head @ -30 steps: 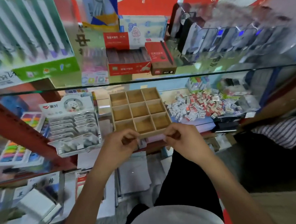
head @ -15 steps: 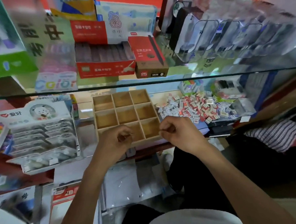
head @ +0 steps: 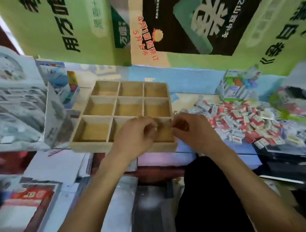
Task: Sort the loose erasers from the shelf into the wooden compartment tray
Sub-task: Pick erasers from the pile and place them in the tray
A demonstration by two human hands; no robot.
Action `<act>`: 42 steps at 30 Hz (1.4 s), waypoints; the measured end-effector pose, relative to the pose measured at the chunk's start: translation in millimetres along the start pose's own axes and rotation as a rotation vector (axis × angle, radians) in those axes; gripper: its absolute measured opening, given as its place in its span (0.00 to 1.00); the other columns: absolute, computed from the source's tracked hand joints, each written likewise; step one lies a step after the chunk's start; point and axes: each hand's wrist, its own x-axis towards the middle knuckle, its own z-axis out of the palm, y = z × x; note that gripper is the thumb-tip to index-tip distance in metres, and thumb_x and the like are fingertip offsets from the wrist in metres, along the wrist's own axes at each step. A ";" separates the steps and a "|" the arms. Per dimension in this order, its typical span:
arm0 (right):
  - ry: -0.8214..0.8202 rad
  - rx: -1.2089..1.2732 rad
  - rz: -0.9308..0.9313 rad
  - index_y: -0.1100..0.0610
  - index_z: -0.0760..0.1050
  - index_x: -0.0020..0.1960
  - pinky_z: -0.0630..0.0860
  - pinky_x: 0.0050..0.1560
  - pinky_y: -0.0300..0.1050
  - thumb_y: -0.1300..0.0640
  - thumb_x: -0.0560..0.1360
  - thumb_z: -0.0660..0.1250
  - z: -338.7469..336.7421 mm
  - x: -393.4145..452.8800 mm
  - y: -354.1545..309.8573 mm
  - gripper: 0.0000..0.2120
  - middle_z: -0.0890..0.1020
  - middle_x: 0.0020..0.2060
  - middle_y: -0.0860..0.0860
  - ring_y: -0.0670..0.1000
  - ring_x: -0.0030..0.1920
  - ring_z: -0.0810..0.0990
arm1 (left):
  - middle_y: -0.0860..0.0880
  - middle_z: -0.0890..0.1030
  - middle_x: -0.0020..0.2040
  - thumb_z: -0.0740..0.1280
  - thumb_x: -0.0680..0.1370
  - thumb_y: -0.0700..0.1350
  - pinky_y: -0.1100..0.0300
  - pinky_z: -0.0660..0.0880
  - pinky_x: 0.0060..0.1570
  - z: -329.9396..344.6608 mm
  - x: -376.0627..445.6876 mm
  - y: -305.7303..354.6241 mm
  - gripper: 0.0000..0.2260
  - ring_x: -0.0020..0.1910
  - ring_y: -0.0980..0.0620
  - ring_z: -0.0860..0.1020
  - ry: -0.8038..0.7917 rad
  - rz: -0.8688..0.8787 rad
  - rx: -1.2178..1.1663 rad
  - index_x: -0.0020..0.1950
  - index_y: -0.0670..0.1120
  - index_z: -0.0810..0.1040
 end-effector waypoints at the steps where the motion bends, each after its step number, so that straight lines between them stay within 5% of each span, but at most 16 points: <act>1: 0.031 0.013 -0.058 0.53 0.78 0.41 0.68 0.38 0.26 0.61 0.70 0.71 2.1 -6.3 8.4 0.04 0.79 0.33 0.44 0.36 0.34 0.76 | 0.51 0.84 0.44 0.63 0.72 0.49 0.54 0.78 0.46 5.9 -11.8 4.8 0.10 0.44 0.51 0.81 0.062 0.018 -0.009 0.47 0.50 0.82; 7: -0.065 0.177 -0.087 0.55 0.77 0.43 0.72 0.41 0.31 0.63 0.74 0.69 -8.4 -61.2 45.3 0.04 0.77 0.34 0.40 0.38 0.38 0.77 | 0.54 0.84 0.39 0.63 0.70 0.45 0.66 0.75 0.43 22.9 -72.2 47.2 0.08 0.40 0.57 0.80 0.154 -0.158 -0.104 0.41 0.58 0.79; 11: -0.031 0.255 -0.054 0.55 0.79 0.46 0.71 0.41 0.28 0.62 0.74 0.68 -16.4 -84.2 65.7 0.03 0.79 0.36 0.44 0.39 0.37 0.76 | 0.52 0.83 0.39 0.67 0.74 0.33 0.71 0.73 0.42 29.4 -65.5 69.8 0.12 0.39 0.61 0.80 0.172 -0.221 -0.074 0.43 0.51 0.80; 16: -0.032 0.274 -0.055 0.56 0.79 0.48 0.70 0.41 0.27 0.60 0.75 0.69 -17.9 -96.3 79.7 0.02 0.78 0.38 0.45 0.36 0.37 0.75 | 0.54 0.82 0.39 0.67 0.74 0.32 0.72 0.73 0.42 44.4 -47.6 88.4 0.12 0.36 0.66 0.78 0.077 -0.147 -0.007 0.42 0.49 0.80; 21: -0.022 0.333 -0.038 0.56 0.79 0.46 0.69 0.39 0.24 0.61 0.74 0.70 -12.5 -82.1 86.6 0.02 0.77 0.35 0.40 0.34 0.37 0.75 | 0.54 0.82 0.38 0.67 0.73 0.33 0.67 0.74 0.43 57.9 -38.2 98.1 0.08 0.39 0.59 0.79 0.048 -0.114 0.061 0.43 0.45 0.82; 27: 0.087 0.467 -0.007 0.54 0.79 0.42 0.73 0.39 0.29 0.64 0.72 0.70 -2.0 -68.9 91.4 0.06 0.80 0.35 0.42 0.40 0.39 0.78 | 0.53 0.83 0.45 0.66 0.73 0.41 0.61 0.75 0.46 84.5 -35.7 77.9 0.08 0.43 0.56 0.79 0.337 -0.136 0.151 0.48 0.48 0.83; 36: 0.133 0.435 -0.035 0.55 0.79 0.45 0.75 0.41 0.38 0.63 0.72 0.70 2.7 -62.3 98.4 0.05 0.81 0.39 0.45 0.43 0.39 0.78 | 0.55 0.83 0.39 0.67 0.76 0.47 0.50 0.74 0.49 114.9 -25.0 60.4 0.05 0.40 0.50 0.77 0.470 -0.165 0.215 0.47 0.50 0.82; 39: 0.151 0.414 -0.028 0.54 0.78 0.45 0.75 0.40 0.35 0.63 0.72 0.70 2.2 -60.9 97.4 0.05 0.81 0.39 0.45 0.43 0.40 0.78 | 0.55 0.82 0.38 0.66 0.75 0.55 0.57 0.66 0.50 120.3 -23.9 54.6 0.10 0.40 0.48 0.76 0.449 -0.172 0.332 0.50 0.51 0.79; 42: 0.150 0.393 0.001 0.54 0.79 0.45 0.73 0.40 0.30 0.62 0.72 0.70 0.2 -61.7 97.9 0.05 0.80 0.38 0.42 0.40 0.41 0.78 | 0.54 0.81 0.36 0.70 0.72 0.52 0.60 0.58 0.47 125.9 -24.6 47.2 0.10 0.39 0.47 0.74 0.476 -0.109 0.420 0.51 0.50 0.78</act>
